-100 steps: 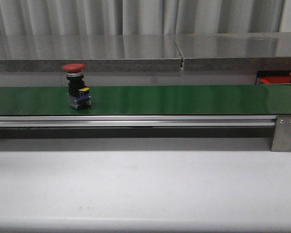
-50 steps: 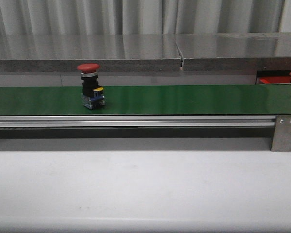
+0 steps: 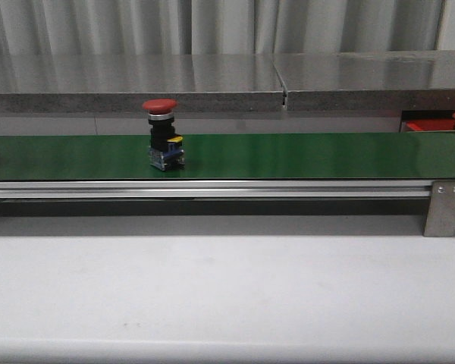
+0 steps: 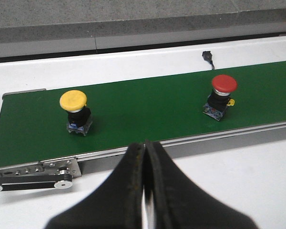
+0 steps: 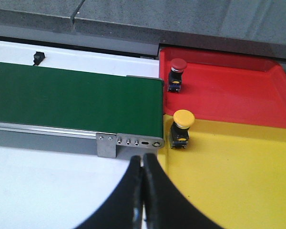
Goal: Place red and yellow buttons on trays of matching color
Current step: 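Lower the right gripper onto the red button on the belt and grasp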
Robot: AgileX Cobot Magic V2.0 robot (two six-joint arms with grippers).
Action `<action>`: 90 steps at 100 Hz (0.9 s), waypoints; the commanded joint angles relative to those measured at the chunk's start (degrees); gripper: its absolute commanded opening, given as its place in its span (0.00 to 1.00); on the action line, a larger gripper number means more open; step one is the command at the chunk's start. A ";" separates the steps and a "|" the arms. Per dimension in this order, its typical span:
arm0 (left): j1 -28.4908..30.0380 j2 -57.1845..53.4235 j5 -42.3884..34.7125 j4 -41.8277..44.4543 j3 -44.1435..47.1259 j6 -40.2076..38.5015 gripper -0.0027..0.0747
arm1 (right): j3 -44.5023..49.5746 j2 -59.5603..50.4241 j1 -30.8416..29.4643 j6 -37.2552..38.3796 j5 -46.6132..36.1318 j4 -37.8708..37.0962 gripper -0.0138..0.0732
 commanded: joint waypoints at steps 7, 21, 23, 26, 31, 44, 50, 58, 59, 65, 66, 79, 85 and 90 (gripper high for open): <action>-0.46 -4.70 -4.25 -1.04 1.21 -0.59 0.01 | -1.59 1.22 0.01 -0.41 -3.98 0.00 0.02; -0.46 -5.85 -4.26 -1.04 1.41 -0.59 0.01 | -4.11 5.79 2.84 -0.41 -3.93 -0.20 0.02; -0.46 -5.85 -4.26 -1.04 1.41 -0.59 0.01 | -4.51 6.62 3.53 -0.41 -3.93 -0.24 0.02; -0.46 -5.85 -4.26 -1.04 1.41 -0.59 0.01 | -5.60 8.10 4.53 -0.41 -3.87 -0.41 0.02; -0.46 -5.85 -4.26 -1.04 1.41 -0.59 0.01 | -7.27 10.22 6.72 -0.41 -3.66 -0.67 0.02; -0.46 -5.85 -4.15 -1.04 1.41 -0.59 0.01 | -12.13 16.67 11.57 -0.41 -3.03 -1.57 0.02; -0.46 -5.85 -4.15 -1.04 1.41 -0.59 0.01 | -14.70 20.27 13.55 -0.41 -2.55 -1.83 0.03; -0.46 -5.85 -4.15 -1.04 1.41 -0.59 0.01 | -17.83 24.61 15.48 -0.41 -1.68 -1.77 0.06; -0.46 -5.85 -4.15 -1.04 1.41 -0.59 0.01 | -18.39 25.45 15.80 -0.41 -1.54 -1.77 0.06; -0.46 -5.85 -4.15 -1.04 1.41 -0.59 0.01 | -20.65 28.92 16.94 -0.41 -1.00 -1.77 0.15; -0.46 -5.85 -4.15 -1.04 1.41 -0.59 0.01 | -21.19 29.76 17.19 -0.41 -0.87 -1.77 0.16; -0.46 -5.85 -4.27 -1.04 1.41 -0.59 0.01 | -25.28 36.55 19.33 -0.41 0.25 -1.16 0.48; -0.46 -5.85 -4.27 -1.04 1.41 -0.59 0.01 | -26.96 39.53 20.19 -0.41 1.08 -0.78 0.62; -0.46 -5.85 -4.27 -1.04 1.41 -0.59 0.01 | -28.31 41.74 20.86 -0.41 1.91 -0.63 0.73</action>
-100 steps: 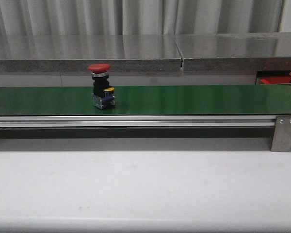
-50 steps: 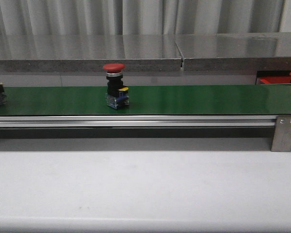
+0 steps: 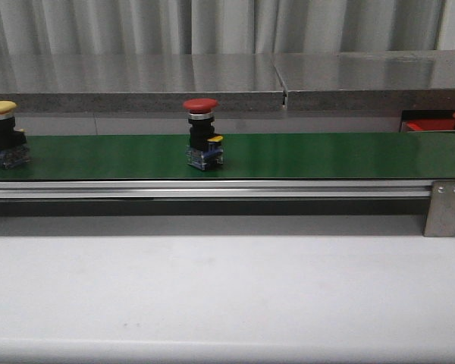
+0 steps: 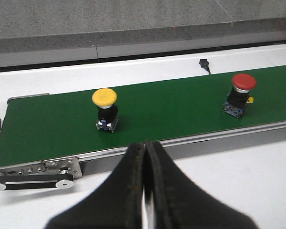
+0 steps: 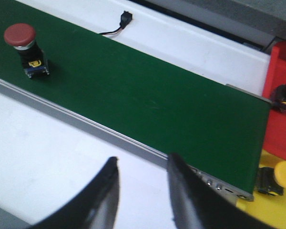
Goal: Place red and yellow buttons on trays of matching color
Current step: 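Lower the right gripper onto the red button on the belt and grasp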
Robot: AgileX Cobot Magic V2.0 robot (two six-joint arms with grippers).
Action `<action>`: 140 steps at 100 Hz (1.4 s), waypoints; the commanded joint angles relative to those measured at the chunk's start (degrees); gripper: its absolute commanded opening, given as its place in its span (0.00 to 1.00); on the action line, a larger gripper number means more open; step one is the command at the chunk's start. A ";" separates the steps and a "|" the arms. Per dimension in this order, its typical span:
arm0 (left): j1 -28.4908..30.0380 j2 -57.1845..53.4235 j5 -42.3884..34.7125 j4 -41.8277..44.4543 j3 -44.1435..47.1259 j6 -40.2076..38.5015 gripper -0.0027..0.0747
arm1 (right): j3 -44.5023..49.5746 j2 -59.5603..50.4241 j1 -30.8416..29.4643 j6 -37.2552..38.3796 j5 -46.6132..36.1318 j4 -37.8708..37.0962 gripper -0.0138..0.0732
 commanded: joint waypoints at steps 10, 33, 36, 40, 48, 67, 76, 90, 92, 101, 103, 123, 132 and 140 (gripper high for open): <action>-0.46 0.03 -4.36 -1.04 -1.48 -0.59 0.01 | -7.23 6.96 2.22 -0.41 1.22 0.30 0.83; -0.46 0.03 -4.36 -1.04 -1.48 -0.59 0.01 | -16.17 16.85 5.67 -0.41 7.95 0.38 0.82; -0.46 0.03 -4.36 -1.04 -1.48 -0.59 0.01 | -17.43 18.01 6.10 -0.48 8.52 0.38 0.82; -0.46 0.03 -4.36 -1.04 -1.48 -0.59 0.01 | -19.35 19.74 6.74 -0.55 9.39 0.38 0.82; -0.46 0.03 -4.36 -1.04 -1.48 -0.59 0.01 | -23.70 23.39 7.74 -0.55 12.60 1.01 0.82; -0.46 0.03 -4.36 -1.04 -1.48 -0.59 0.01 | -32.81 31.53 8.05 -1.43 18.81 4.55 0.82; -0.46 0.03 -4.36 -1.04 -1.48 -0.59 0.01 | -36.31 34.42 8.05 -2.65 20.45 5.30 0.82; -0.46 0.03 -4.36 -1.04 -1.48 -0.59 0.01 | -40.73 38.88 8.05 -4.08 21.57 6.77 0.82; -0.46 0.03 -4.36 -1.04 -1.48 -0.59 0.01 | -41.11 39.52 8.05 -4.08 21.57 6.77 0.82; -0.46 0.03 -4.36 -1.04 -1.48 -0.59 0.01 | -43.24 42.13 8.05 -4.53 21.57 6.77 0.82; -0.46 0.03 -4.36 -1.04 -1.48 -0.59 0.01 | -43.59 42.66 8.05 -4.72 21.57 6.77 0.82; -0.46 0.03 -4.36 -1.04 -1.48 -0.59 0.01 | -44.12 46.23 8.05 -5.07 16.36 6.91 0.81; -0.46 0.03 -4.36 -1.04 -1.48 -0.59 0.01 | -44.32 47.49 8.05 -5.07 15.60 6.91 0.76; -0.46 0.03 -4.36 -1.04 -1.48 -0.59 0.01 | -44.32 48.18 8.05 -5.07 15.20 6.91 0.63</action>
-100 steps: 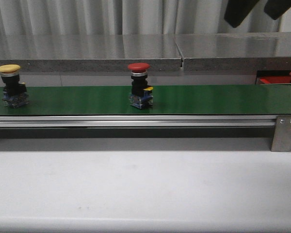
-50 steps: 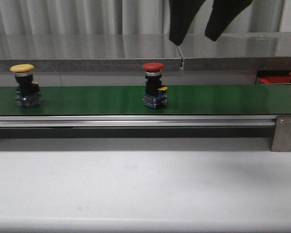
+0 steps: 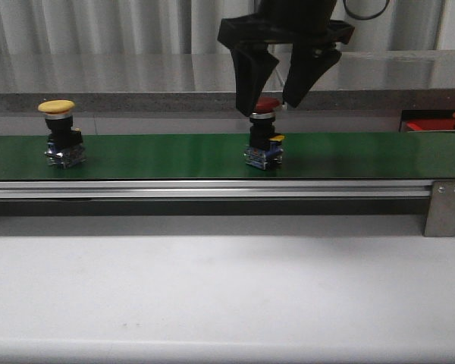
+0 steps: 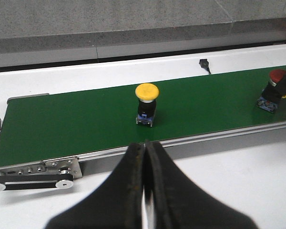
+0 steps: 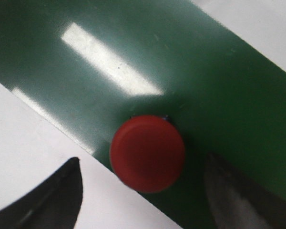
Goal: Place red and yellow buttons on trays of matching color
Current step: 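Lower the right gripper onto the red button on the belt and grasp, then carry the red button to the red tray and release it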
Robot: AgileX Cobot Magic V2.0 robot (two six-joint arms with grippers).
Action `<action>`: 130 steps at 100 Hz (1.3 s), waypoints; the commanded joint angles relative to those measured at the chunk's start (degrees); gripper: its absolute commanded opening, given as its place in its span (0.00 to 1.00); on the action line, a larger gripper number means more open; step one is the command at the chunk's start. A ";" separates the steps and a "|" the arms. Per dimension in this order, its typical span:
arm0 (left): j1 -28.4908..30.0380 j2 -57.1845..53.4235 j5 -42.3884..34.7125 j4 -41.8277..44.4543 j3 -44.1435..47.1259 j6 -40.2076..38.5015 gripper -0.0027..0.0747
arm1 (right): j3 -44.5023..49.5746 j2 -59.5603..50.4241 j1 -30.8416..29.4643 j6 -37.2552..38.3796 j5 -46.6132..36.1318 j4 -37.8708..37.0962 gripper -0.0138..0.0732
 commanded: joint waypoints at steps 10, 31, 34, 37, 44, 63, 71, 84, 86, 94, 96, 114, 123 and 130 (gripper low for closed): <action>-0.46 0.03 -4.36 -1.04 -1.48 -0.59 0.01 | -2.11 -2.41 -0.09 -0.80 -2.59 0.55 0.44; -0.46 0.03 -4.36 -1.04 -1.48 -0.59 0.01 | -2.11 -2.49 -0.20 -0.80 -3.23 -0.29 0.23; -0.46 0.03 -4.36 -1.04 -1.48 -0.59 0.01 | -2.11 -2.61 -0.26 -0.80 -3.41 -0.33 0.23; -0.46 0.03 -4.36 -1.04 -1.48 -0.59 0.01 | -2.11 -2.92 -0.40 -0.80 -3.56 -0.33 0.23; -0.46 0.03 -4.36 -1.04 -1.48 -0.59 0.01 | -2.11 -3.79 -0.79 -0.62 -3.89 -0.26 0.23; -0.46 0.03 -4.36 -1.04 -1.48 -0.59 0.01 | -2.11 -7.46 -4.39 -0.38 -3.98 -0.26 0.23; -0.46 0.03 -4.36 -1.04 -1.48 -0.59 0.01 | -2.11 -9.07 -7.01 -0.13 -3.78 -0.26 0.23; -0.46 0.03 -4.36 -1.04 -1.48 -0.59 0.01 | -2.11 -11.57 -12.77 1.36 -3.43 -0.26 0.23; -0.46 0.03 -4.36 -1.04 -1.48 -0.59 0.01 | -2.11 -11.78 -13.46 1.63 -3.38 -0.26 0.23; -0.46 0.03 -4.36 -1.04 -1.48 -0.59 0.01 | -2.11 -12.53 -17.83 2.23 -3.19 -0.26 0.23; -0.46 0.03 -4.36 -1.04 -1.48 -0.59 0.01 | -2.11 -12.68 -18.94 2.41 -3.13 -0.26 0.23; -0.46 0.03 -4.36 -1.04 -1.48 -0.59 0.01 | -2.11 -12.69 -27.44 3.51 -2.41 -0.26 0.23; -0.46 0.03 -4.36 -1.04 -1.48 -0.59 0.01 | -2.11 -12.69 -30.96 4.03 -2.93 -0.26 0.23; -0.46 0.03 -4.36 -1.04 -1.48 -0.59 0.01 | -2.11 -12.51 -33.16 4.69 -2.76 -0.26 0.23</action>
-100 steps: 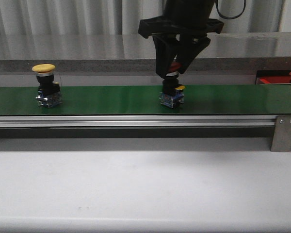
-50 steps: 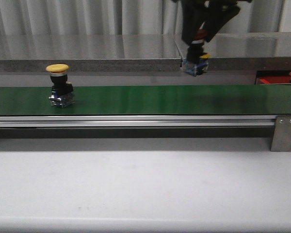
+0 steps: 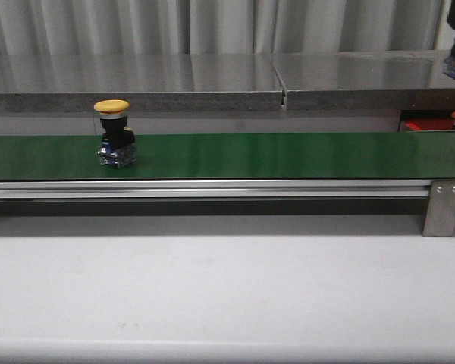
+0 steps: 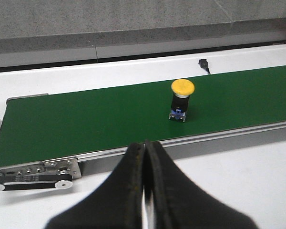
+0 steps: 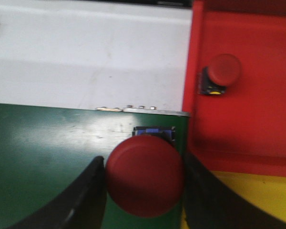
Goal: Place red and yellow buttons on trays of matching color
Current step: 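Carry the red button to the red tray and release it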
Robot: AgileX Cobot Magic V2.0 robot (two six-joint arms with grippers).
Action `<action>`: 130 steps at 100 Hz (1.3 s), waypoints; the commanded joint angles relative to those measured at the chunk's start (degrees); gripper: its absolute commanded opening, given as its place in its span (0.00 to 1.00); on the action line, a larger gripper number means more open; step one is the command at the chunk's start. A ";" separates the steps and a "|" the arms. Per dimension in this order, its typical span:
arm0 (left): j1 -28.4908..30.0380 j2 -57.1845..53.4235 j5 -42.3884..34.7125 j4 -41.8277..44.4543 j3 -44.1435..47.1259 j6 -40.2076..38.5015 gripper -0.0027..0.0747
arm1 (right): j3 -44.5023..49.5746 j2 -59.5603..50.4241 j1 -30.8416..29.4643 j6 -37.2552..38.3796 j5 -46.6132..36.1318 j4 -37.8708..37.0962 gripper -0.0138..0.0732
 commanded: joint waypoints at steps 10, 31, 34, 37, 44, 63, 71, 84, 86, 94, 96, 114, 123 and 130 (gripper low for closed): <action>-0.46 0.03 -4.36 -1.04 -1.48 -0.49 0.01 | -1.36 -2.65 -4.56 0.78 -2.32 0.21 0.23; -0.46 0.03 -4.36 -1.04 -1.48 -0.49 0.01 | 0.89 -0.48 -6.64 0.84 -6.72 0.35 0.23; -0.46 0.03 -4.36 -1.04 -1.48 -0.49 0.01 | 0.89 0.09 -6.69 0.84 -6.83 0.35 0.23; -0.46 0.03 -4.36 -1.04 -1.48 -0.49 0.01 | 0.89 0.86 -6.69 0.84 -7.06 0.35 0.23; -0.46 0.03 -4.36 -1.04 -1.48 -0.49 0.01 | 0.89 2.52 -6.76 0.84 -7.89 0.26 0.23; -0.46 0.03 -4.36 -1.04 -1.48 -0.49 0.01 | 0.89 5.95 -6.80 0.84 -10.49 0.33 0.23; -0.46 0.03 -4.36 -1.04 -1.48 -0.49 0.01 | 0.82 6.92 -7.23 0.84 -11.43 0.54 0.23; -0.46 0.03 -4.47 -1.04 -1.48 -0.49 0.01 | 0.82 7.82 -8.35 0.72 -11.73 0.54 0.23; -0.46 0.03 -4.47 -1.04 -1.48 -0.49 0.01 | 0.82 7.95 -8.52 0.56 -11.59 0.59 0.23; -0.46 0.03 -4.47 -1.04 -1.48 -0.49 0.01 | 0.82 8.72 -8.80 -0.86 -11.52 0.58 0.23; -0.46 0.03 -4.47 -1.04 -1.48 -0.49 0.01 | 0.82 8.92 -8.80 -1.15 -11.58 0.58 0.23; -0.46 0.03 -4.47 -1.04 -1.48 -0.49 0.01 | 0.82 10.89 -8.80 -2.16 -13.58 2.34 0.23; -0.46 0.03 -4.47 -1.04 -1.48 -0.49 0.01 | 0.82 11.44 -8.80 -2.33 -15.82 3.25 0.23; -0.46 0.03 -4.47 -1.04 -1.48 -0.49 0.01 | 0.82 11.64 -8.80 -2.33 -17.00 3.25 0.23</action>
